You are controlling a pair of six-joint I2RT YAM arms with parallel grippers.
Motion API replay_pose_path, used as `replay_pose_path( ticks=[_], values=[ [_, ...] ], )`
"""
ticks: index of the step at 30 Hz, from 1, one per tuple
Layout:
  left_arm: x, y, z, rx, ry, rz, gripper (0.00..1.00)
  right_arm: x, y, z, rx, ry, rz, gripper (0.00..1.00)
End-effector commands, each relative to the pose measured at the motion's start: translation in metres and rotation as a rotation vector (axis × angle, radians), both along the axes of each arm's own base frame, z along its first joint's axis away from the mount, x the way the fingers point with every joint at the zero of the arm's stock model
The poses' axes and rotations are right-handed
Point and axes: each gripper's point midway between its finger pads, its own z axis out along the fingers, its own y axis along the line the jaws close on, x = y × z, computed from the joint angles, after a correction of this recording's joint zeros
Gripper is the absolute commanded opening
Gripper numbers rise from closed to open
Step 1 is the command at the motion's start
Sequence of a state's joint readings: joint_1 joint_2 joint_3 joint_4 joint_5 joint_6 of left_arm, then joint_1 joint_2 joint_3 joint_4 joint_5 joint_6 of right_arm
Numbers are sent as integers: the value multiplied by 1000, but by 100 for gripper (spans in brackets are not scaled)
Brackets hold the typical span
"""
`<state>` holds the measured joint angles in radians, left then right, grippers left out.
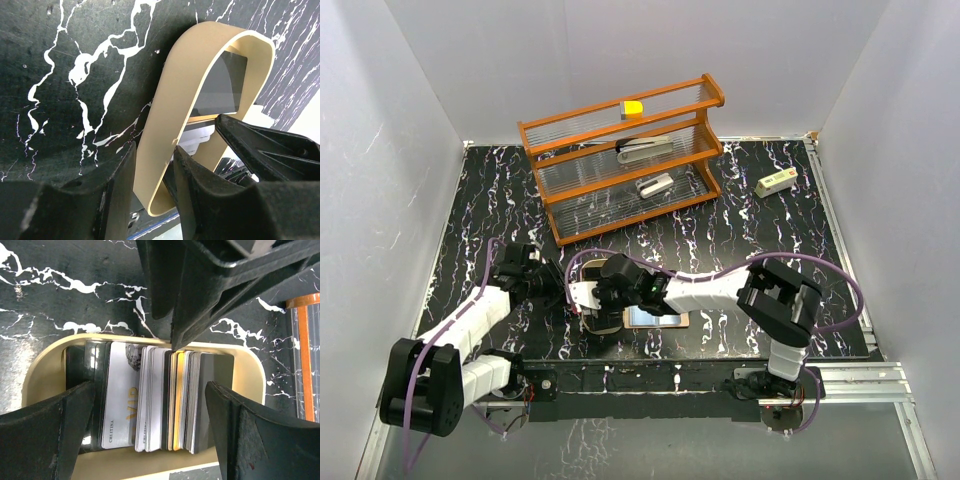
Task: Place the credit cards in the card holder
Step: Pick up the credit card from the storage box.
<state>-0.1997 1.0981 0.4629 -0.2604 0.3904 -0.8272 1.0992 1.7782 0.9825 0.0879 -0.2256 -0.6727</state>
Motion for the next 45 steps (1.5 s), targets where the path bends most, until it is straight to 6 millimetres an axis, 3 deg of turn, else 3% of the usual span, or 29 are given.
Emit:
replay_pose_path(
  ticks=[1, 16, 24, 31, 37, 45],
  values=[
    [-7, 0, -4, -5, 14, -31, 33, 9, -1, -14, -94, -51, 13, 91],
    [-6, 5, -8, 37, 19, -38, 10, 40, 7, 22, 10, -213, -89, 79],
    [-6, 8, -8, 53, 23, -25, 8, 48, 8, 44, 73, -278, -116, 73],
    [-6, 9, -7, 59, 15, -17, 8, 56, 11, 44, 71, -303, -132, 70],
    [-5, 10, -7, 63, 9, -27, 6, 59, 15, 56, 106, -321, -147, 66],
    [-3, 12, -9, 82, 4, -25, 3, 71, 9, 63, 109, -397, -190, 55]
  ],
)
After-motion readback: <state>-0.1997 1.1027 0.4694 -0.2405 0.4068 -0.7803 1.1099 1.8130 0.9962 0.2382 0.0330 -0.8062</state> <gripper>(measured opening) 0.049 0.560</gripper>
